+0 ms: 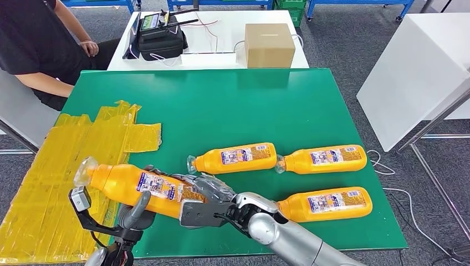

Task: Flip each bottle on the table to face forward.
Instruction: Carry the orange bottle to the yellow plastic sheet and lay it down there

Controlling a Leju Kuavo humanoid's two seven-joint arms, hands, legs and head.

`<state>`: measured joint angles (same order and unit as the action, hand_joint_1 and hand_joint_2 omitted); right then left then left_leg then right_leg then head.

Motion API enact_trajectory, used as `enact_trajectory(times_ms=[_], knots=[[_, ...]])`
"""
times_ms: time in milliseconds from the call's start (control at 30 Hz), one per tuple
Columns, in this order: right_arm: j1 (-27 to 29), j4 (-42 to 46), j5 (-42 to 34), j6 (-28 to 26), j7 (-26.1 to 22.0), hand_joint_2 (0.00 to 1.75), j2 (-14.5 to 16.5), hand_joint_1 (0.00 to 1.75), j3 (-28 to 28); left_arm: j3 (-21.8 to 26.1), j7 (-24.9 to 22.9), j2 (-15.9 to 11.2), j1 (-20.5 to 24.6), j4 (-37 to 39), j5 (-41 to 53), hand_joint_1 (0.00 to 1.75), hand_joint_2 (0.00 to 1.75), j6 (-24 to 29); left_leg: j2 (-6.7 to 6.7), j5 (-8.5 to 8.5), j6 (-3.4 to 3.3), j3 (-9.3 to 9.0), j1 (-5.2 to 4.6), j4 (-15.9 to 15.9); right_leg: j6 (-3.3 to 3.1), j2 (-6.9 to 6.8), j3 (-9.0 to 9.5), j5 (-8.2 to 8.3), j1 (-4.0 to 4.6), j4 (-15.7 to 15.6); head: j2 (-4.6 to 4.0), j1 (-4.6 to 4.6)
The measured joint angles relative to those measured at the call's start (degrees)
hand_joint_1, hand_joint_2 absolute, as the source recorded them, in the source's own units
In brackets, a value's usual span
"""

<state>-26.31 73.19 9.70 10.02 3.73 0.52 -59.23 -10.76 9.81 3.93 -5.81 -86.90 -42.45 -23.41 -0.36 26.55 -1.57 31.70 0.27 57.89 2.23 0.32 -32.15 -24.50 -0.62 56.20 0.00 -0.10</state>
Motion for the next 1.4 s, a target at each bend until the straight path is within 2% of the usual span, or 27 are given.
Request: enact_trajectory(times_ms=[200,233,267,333,367,400,500,633,733,800,900,1133,1233,1300,1367,1400], knots=[[0.32,-0.01,0.05,-0.14,-0.06,1.75,-0.07,1.75,0.18,0.01,0.0,0.07,-0.02,0.0,0.11,1.75,1.75,0.0,0.01,0.0,0.0,0.0,0.0,0.0,0.0,0.0,-0.01,0.0,0.0,0.0,0.0,0.01],[0.36,-0.01,0.06,-0.18,-0.06,1.75,-0.08,1.57,0.2,0.01,0.01,0.07,-0.03,0.0,0.14,1.75,1.75,0.0,0.01,0.0,0.0,0.0,0.0,0.0,0.0,0.0,-0.01,0.0,0.0,0.0,0.0,0.0],[0.43,-0.01,0.1,-0.27,-0.07,1.75,-0.09,1.13,0.26,0.02,0.02,0.07,-0.03,0.0,0.16,1.75,1.75,0.0,0.01,0.0,0.0,0.0,0.0,0.0,0.0,0.0,-0.01,0.0,0.0,0.0,0.0,0.0],[0.72,-0.01,0.26,-0.68,-0.14,0.87,-0.12,0.26,0.51,0.06,0.18,0.1,-0.06,-0.01,0.54,1.75,1.75,0.23,0.01,0.0,0.0,0.0,0.0,0.0,0.0,0.0,0.0,0.0,0.0,0.0,0.0,-0.01],[0.99,-0.01,0.39,-1.04,-0.25,0.44,-0.16,0.0,0.78,0.11,0.41,0.14,-0.07,-0.02,1.11,1.75,1.75,0.67,0.0,0.0,0.0,-0.01,0.0,0.0,0.0,0.0,0.0,0.0,0.0,0.0,0.0,0.0],[1.37,0.0,0.54,-1.53,-0.43,0.0,-0.22,0.0,1.12,0.22,0.82,0.2,-0.09,-0.08,2.09,1.75,1.75,1.47,0.0,0.0,0.0,0.0,0.0,0.0,0.0,0.0,0.0,0.0,0.0,0.0,0.0,0.0],[3.91,0.79,0.77,-4.91,-1.94,0.0,-0.9,0.0,3.11,1.08,3.76,0.31,-0.09,-0.92,9.6,1.75,1.75,7.86,-0.03,0.0,0.0,0.0,0.0,0.0,0.0,-0.01,0.0,0.0,0.0,-0.01,0.0,0.01],[10.81,6.51,0.87,-12.07,-5.43,0.0,-2.45,0.0,9.07,2.39,7.84,-0.38,0.88,-2.62,33.64,1.75,1.75,26.73,-0.09,0.0,0.0,0.04,0.0,0.0,0.0,-0.05,-0.03,0.0,0.0,-0.01,0.0,0.01],[16.21,12.23,1.51,-13.93,-6.33,0.0,-3.39,0.0,13.81,3.62,5.98,-2.42,3.12,-2.89,53.9,1.75,1.75,38.64,-0.1,0.01,0.0,0.07,0.01,0.0,0.0,-0.05,-0.04,0.0,0.01,-0.01,0.0,0.01],[18.61,15.04,1.7,-13.83,-6.33,0.0,-3.73,0.0,16.21,4.8,3.39,-4.16,4.88,-2.9,63.89,1.75,1.75,42.18,-0.09,0.01,0.01,0.05,0.02,0.0,0.0,-0.04,-0.04,0.0,0.03,0.01,0.0,0.01],[20.32,17.32,1.59,-13.1,-6.11,0.0,-3.9,0.0,18.55,6.47,0.32,-6.04,6.94,-3.03,72.23,1.75,1.75,43.92,-0.08,-0.02,0.04,0.02,0.03,0.0,-0.01,-0.03,-0.04,0.01,0.04,0.05,0.0,0.01],[20.57,17.71,1.52,-12.86,-6.07,0.0,-3.91,0.0,18.96,6.78,-0.28,-6.38,7.38,-3.06,73.79,1.75,1.75,44.17,-0.07,-0.04,0.06,0.02,0.03,0.0,-0.02,-0.03,-0.04,0.01,0.04,0.05,0.0,0.02],[21.17,18.74,1.11,-12.25,-6.13,0.0,-3.92,0.0,20.0,7.78,-2.05,-7.96,8.69,-3.04,79.71,1.75,1.75,44.51,-0.05,-0.06,0.1,0.01,0.03,0.0,-0.11,-0.03,-0.04,0.07,0.04,0.06,0.0,0.02],[21.94,20.02,0.36,-10.97,-6.4,0.0,-3.93,0.0,21.26,8.2,-7.06,-11.12,10.42,-1.3,95.46,1.75,1.75,44.48,0.01,-0.08,0.12,0.01,0.03,0.0,-0.16,-0.02,-0.06,0.1,0.03,0.06,0.0,0.01],[22.27,20.75,-0.39,-9.37,-6.73,0.0,-3.97,0.0,21.99,7.27,-12.8,-14.69,11.9,3.6,113.03,1.75,1.75,43.5,0.05,-0.09,0.13,0.01,0.03,0.0,-0.16,0.01,-0.07,0.1,0.03,0.06,0.0,0.01],[22.23,20.89,-0.64,-8.78,-6.82,0.0,-3.98,0.0,22.07,6.62,-14.64,-16.08,12.47,6.49,118.38,1.75,1.75,42.87,0.06,-0.09,0.13,0.01,0.03,0.0,-0.16,0.01,-0.07,0.1,0.03,0.06,0.0,0.01]])
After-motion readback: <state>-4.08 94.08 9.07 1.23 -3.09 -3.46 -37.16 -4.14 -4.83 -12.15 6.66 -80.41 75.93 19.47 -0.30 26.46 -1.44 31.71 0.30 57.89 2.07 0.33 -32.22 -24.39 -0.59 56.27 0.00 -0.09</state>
